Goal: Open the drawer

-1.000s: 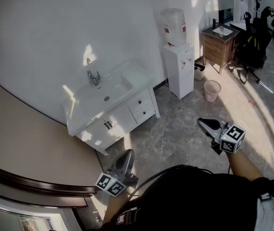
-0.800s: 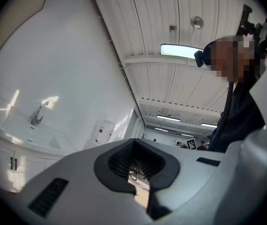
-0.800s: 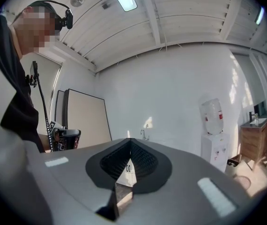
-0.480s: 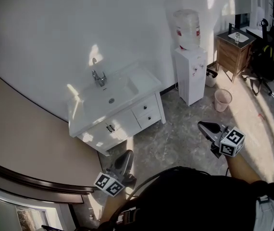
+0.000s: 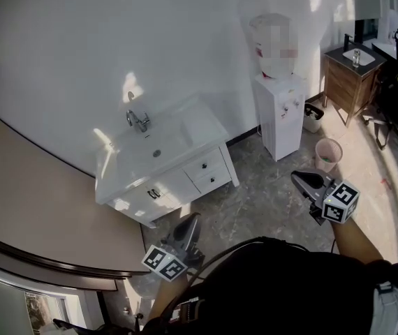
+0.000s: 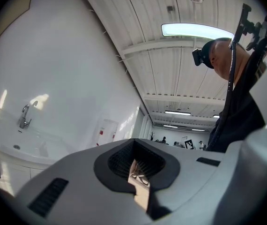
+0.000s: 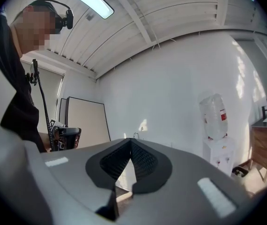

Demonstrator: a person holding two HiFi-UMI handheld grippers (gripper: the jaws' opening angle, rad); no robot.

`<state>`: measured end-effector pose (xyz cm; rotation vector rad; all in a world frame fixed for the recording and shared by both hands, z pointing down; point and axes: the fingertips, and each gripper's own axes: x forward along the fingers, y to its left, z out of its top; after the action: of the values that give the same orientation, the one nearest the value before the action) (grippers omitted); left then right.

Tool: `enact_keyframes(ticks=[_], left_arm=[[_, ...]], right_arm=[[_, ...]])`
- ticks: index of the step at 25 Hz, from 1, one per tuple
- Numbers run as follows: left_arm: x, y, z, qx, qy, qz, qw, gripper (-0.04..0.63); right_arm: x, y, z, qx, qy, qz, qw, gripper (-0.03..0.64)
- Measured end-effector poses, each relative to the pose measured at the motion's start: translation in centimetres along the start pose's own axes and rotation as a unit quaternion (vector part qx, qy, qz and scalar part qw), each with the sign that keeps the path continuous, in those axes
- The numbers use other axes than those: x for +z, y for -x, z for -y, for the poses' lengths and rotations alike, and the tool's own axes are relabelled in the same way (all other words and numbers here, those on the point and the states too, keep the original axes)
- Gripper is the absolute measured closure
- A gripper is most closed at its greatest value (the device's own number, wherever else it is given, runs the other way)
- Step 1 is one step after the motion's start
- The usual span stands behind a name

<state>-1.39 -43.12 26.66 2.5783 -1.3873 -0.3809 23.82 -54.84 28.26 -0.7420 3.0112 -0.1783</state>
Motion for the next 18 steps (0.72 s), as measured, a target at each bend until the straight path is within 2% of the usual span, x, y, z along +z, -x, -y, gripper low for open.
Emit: enact_keyframes(ticks=[4,8,13,18], left_arm=[[-1.2,-3.7,0.4,0.006,0.006,-0.008,0.9999,0.595],[-2.0,-5.6,-0.4,0.012,0.007,-0.016,0.9998,0.595],[-2.2,-7.5,-3.3,0.013,0.019,-0.016,0.9996,0.595],[-2.0,-9.7,-8.3,-0.007,0.033,-0.010,0.9994,0.595]], right_arm=[[-0.4,0.8,4.3,-0.001,-0.011,-0.007,1.000,0.618],[-1.1,0.3,6.6,0.002,-0.020,-0.009,1.000,0.618],[-1.7,-2.2,8.7,0.001,-0.024,-0.021,0.999,0.618],[-1.1,-6.5,10.7,-0.015,-0.009,-0.025,1.000,0.618]])
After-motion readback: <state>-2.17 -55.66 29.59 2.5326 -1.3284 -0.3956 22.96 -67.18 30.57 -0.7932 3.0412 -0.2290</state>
